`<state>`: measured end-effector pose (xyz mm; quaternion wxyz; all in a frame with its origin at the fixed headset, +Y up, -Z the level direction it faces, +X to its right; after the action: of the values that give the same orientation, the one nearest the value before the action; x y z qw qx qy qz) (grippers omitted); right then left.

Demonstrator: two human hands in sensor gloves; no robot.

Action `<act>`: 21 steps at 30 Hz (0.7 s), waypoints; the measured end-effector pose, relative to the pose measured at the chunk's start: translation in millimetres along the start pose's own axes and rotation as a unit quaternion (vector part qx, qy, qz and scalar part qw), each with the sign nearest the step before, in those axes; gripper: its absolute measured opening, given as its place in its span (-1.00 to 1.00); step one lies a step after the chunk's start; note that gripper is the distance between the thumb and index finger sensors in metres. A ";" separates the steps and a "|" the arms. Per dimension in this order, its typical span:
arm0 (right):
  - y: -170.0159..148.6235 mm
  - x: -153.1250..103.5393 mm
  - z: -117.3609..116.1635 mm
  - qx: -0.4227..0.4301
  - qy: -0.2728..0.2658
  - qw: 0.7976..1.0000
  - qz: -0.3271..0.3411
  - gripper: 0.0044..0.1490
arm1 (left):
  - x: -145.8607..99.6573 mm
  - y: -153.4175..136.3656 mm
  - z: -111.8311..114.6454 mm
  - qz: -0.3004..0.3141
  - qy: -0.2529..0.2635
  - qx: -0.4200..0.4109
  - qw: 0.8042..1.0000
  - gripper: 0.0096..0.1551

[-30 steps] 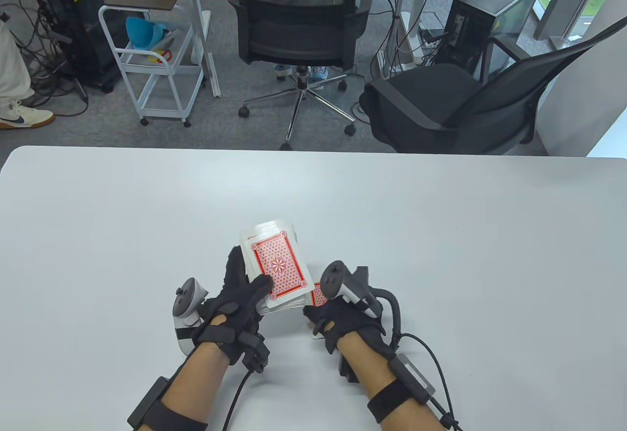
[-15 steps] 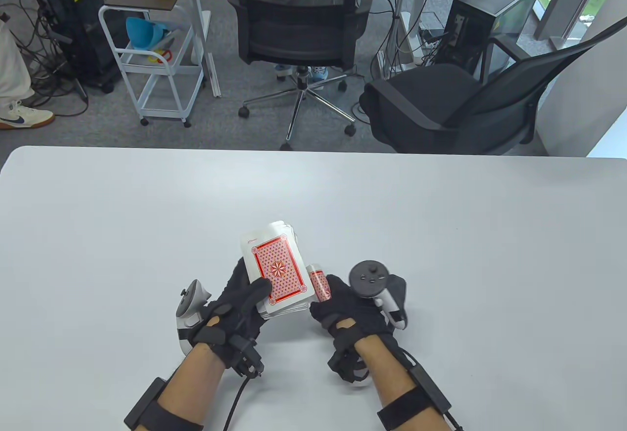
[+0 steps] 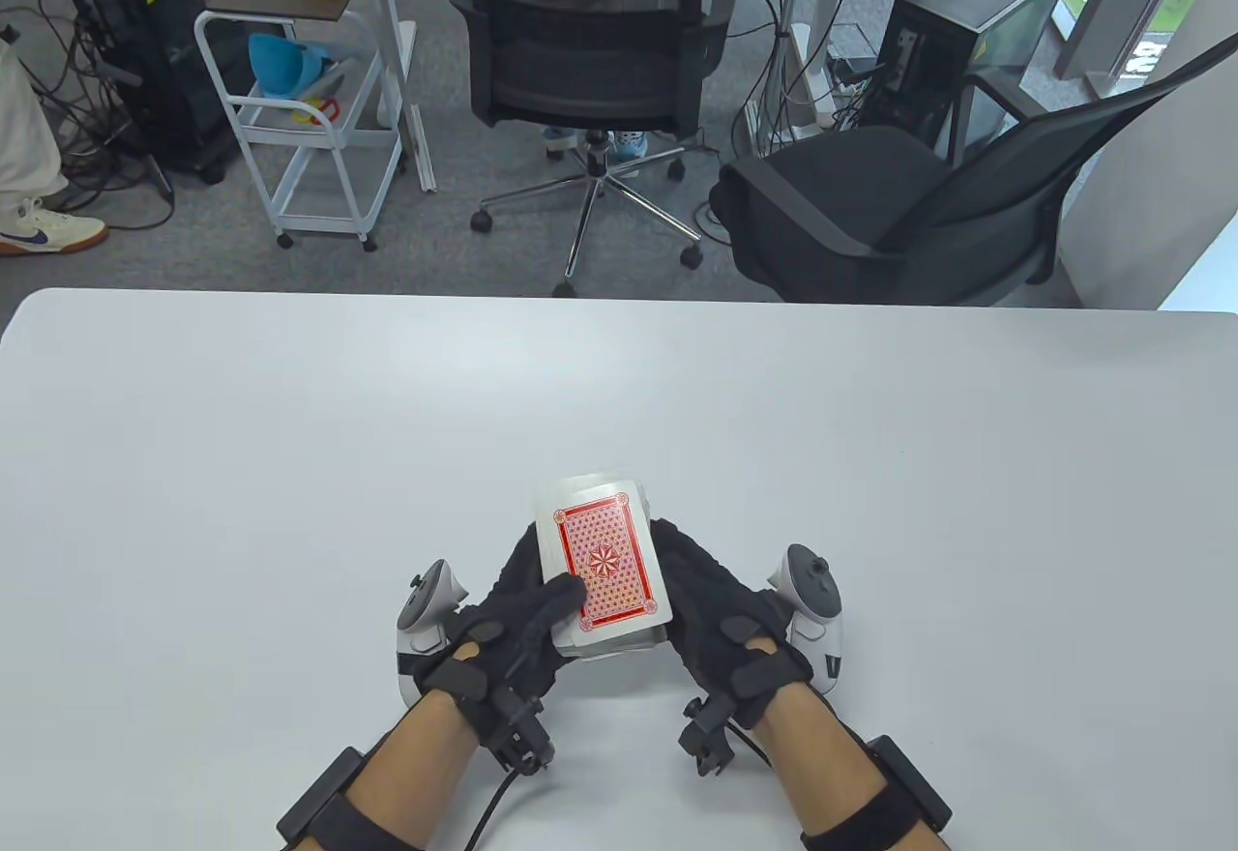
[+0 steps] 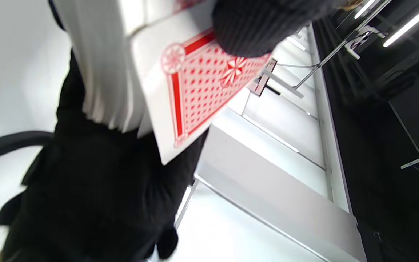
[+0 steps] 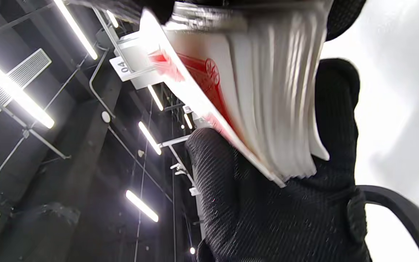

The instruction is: Playing card suit sorting

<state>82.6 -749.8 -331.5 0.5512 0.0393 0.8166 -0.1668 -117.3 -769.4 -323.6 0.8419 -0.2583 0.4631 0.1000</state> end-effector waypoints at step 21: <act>36.9 -26.0 -14.0 -0.313 -0.165 0.920 0.168 -0.35 | -11.1 12.9 -2.3 -0.018 0.085 0.144 0.986 0.11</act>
<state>89.5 -707.5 -311.6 0.6823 -0.0268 0.7059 0.1881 -130.4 -758.8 -319.8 0.8295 -0.1504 0.5378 -0.0053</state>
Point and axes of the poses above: the tracker on the back of each hand, its own y axis roughly to the thumb side, its own x axis roughly from the wrist to the fingertips, z = x × y, the point moved 4 cm from there along x, roughly from the wrist to the fingertips, and after that the axes turned 5 degrees about -y, right-handed, at the moved point
